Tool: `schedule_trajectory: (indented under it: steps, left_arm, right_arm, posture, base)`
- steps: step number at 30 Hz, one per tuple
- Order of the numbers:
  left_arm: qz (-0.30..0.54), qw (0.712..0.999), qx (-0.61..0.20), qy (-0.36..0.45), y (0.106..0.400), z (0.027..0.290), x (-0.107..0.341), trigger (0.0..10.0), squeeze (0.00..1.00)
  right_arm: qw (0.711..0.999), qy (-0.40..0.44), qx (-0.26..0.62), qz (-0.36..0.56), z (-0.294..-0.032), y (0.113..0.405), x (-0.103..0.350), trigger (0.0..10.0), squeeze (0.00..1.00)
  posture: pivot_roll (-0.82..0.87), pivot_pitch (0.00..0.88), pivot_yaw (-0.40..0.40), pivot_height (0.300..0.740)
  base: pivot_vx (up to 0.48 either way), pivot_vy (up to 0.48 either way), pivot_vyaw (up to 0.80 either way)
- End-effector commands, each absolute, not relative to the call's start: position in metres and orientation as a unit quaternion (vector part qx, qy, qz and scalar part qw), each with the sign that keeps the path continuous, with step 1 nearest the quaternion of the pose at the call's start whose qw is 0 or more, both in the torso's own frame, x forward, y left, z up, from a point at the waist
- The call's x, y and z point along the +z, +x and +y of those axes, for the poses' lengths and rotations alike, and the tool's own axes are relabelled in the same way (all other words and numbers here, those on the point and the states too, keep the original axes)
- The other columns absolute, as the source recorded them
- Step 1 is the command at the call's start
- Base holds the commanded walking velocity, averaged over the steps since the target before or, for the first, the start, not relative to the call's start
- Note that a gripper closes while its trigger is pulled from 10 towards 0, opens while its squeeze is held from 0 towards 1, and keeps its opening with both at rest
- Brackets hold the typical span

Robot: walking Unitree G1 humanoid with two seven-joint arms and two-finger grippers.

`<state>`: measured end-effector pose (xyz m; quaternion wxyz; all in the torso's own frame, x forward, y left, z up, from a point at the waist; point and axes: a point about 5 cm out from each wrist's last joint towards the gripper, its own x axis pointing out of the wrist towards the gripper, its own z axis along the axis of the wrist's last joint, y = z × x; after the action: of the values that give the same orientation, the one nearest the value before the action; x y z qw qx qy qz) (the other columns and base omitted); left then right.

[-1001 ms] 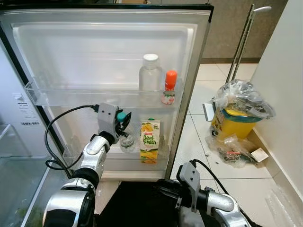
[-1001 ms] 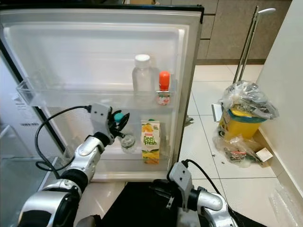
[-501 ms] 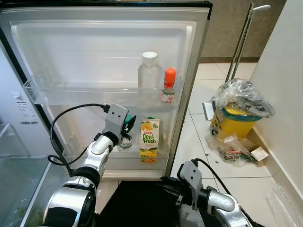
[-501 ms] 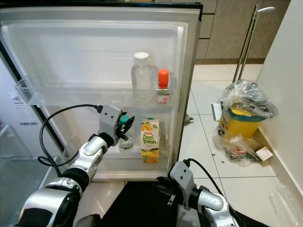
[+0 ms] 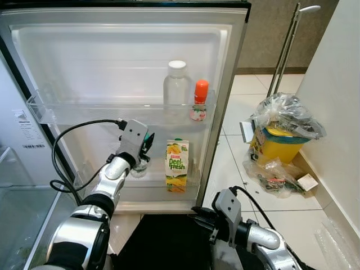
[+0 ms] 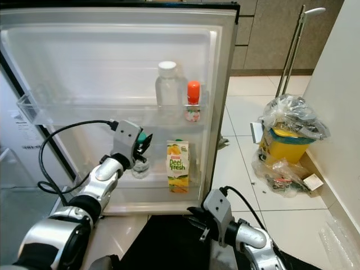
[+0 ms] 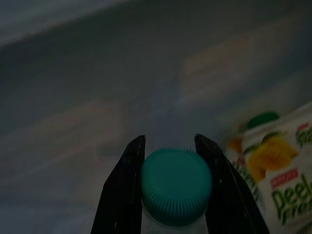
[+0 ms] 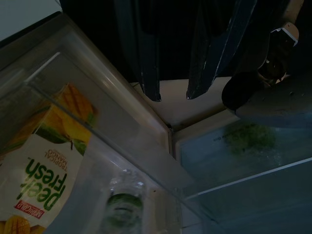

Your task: Restocking fridge

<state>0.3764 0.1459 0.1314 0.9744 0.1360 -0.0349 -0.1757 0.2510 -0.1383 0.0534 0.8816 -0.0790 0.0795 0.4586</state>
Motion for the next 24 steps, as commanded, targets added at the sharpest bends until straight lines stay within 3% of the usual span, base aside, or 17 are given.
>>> schedule_trajectory:
  steps: [1, 17, 24]
  left_arm:
    - [-0.017, 0.98, -0.15, 0.131, 0.378, 0.158, 0.13, 10.0, 0.0]
    - [0.0, 0.987, -0.16, -0.03, 0.377, 0.149, 0.123, 10.0, 0.0]
    - [0.013, 0.984, -0.175, -0.019, 0.372, 0.141, 0.114, 10.0, 0.0]
  right_arm:
    - [0.88, -0.077, 0.462, 0.077, -0.136, 0.25, 0.054, 10.0, 0.0]
    - [0.88, -0.076, 0.462, 0.077, -0.136, 0.249, 0.055, 10.0, 0.0]
    - [0.881, -0.077, 0.461, 0.076, -0.136, 0.25, 0.055, 10.0, 0.0]
  posture:
    - [-0.17, 0.084, 0.002, 0.48]
    - [-0.17, 0.086, 0.001, 0.48]
    - [-0.17, 0.083, 0.004, 0.48]
  base:
    - [0.0, 0.0, 0.0]
    - [0.0, 0.0, 0.0]
    - [0.0, 0.0, 0.0]
